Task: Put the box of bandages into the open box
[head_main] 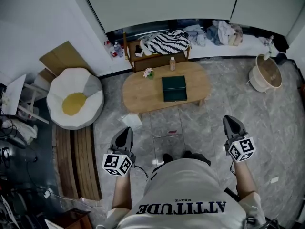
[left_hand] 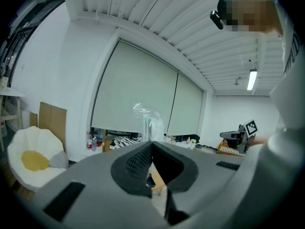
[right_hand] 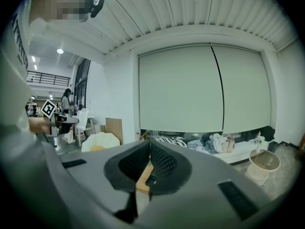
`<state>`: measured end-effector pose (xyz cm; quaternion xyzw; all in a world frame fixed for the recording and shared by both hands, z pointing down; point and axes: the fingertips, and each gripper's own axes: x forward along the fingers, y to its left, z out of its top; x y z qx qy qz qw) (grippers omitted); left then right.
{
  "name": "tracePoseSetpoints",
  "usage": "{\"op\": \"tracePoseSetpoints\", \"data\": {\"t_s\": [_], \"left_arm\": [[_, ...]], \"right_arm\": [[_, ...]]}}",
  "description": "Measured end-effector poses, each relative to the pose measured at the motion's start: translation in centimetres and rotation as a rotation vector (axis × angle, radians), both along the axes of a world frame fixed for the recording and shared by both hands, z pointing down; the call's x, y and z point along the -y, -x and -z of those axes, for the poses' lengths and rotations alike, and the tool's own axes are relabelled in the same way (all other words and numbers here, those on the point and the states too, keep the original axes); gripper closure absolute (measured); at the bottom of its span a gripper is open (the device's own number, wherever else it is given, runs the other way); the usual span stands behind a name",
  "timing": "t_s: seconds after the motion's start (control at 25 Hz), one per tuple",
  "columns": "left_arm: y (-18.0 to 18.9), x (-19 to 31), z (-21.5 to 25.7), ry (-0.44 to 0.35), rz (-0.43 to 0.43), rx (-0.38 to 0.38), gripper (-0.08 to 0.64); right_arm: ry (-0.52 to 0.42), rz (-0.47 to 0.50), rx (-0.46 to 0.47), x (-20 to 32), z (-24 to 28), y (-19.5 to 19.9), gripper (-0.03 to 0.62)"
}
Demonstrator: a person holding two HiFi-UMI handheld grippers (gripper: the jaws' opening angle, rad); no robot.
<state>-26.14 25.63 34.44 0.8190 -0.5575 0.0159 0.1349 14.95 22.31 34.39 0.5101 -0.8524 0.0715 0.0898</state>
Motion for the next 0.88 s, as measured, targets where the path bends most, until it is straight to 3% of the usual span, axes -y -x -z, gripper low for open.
{"op": "tracePoseSetpoints", "data": {"t_s": [0.6,0.88], "left_arm": [[4.2,0.7,-1.0,0.006,-0.032,-0.004,0.538],[4.4,2.0,-1.2,0.015,-0.04,-0.01,0.539]], "right_arm": [[0.007,-0.011,-0.019,-0.3,-0.6,4.7,0.572],[0.026,-0.002,-0.031,0.4,-1.1,5.4,0.572]]}}
